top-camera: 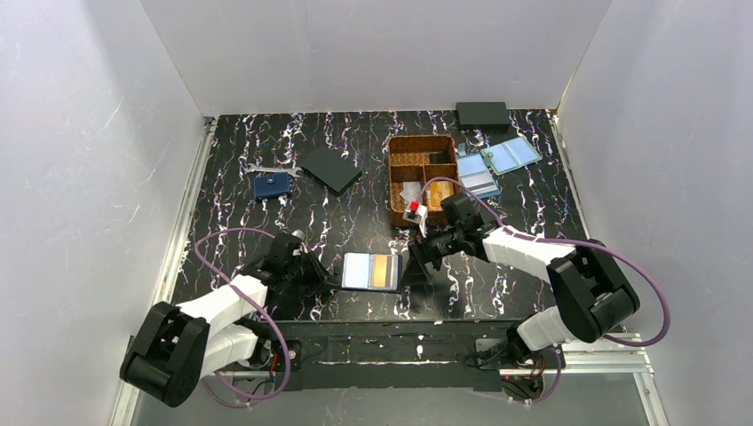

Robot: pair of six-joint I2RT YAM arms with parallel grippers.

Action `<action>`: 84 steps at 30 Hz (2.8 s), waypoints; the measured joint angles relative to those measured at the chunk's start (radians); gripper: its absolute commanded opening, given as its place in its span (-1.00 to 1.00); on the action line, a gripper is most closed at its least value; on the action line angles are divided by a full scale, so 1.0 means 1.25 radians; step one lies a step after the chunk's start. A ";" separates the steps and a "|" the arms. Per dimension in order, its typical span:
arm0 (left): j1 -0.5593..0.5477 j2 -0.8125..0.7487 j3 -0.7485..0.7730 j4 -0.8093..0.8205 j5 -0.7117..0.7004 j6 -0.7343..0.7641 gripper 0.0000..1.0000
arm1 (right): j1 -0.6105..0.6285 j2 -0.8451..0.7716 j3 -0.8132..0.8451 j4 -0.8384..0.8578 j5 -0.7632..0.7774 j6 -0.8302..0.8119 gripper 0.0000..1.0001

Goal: Take the credit cards out of the card holder
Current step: Remove the credit card from the card holder.

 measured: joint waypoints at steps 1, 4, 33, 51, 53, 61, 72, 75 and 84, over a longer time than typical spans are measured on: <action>-0.002 0.009 -0.002 0.016 0.010 -0.004 -0.83 | 0.000 0.000 0.000 0.012 0.012 0.022 0.82; -0.024 0.024 -0.009 0.055 0.025 -0.020 -0.83 | -0.001 0.000 0.000 0.049 0.067 0.103 0.81; -0.172 -0.438 -0.121 0.038 -0.027 -0.098 0.41 | 0.016 0.118 0.052 0.118 0.131 0.288 -0.02; -0.174 0.136 0.074 0.318 0.035 -0.052 0.04 | 0.025 0.170 0.075 0.112 0.201 0.272 -0.18; -0.174 0.182 0.078 0.336 0.035 -0.056 0.03 | 0.025 0.172 0.075 0.112 0.201 0.272 -0.18; -0.174 0.282 0.104 0.384 0.035 -0.060 -0.02 | 0.024 0.182 0.076 0.113 0.191 0.273 -0.32; -0.174 0.331 0.114 0.428 0.041 -0.065 -0.06 | 0.023 0.184 0.076 0.124 0.109 0.310 -0.30; -0.174 0.334 0.114 0.434 0.044 -0.068 -0.06 | 0.021 0.187 0.076 0.123 0.104 0.316 -0.30; -0.173 0.352 0.110 0.467 0.057 -0.093 -0.16 | 0.014 0.214 0.076 0.130 0.075 0.345 -0.33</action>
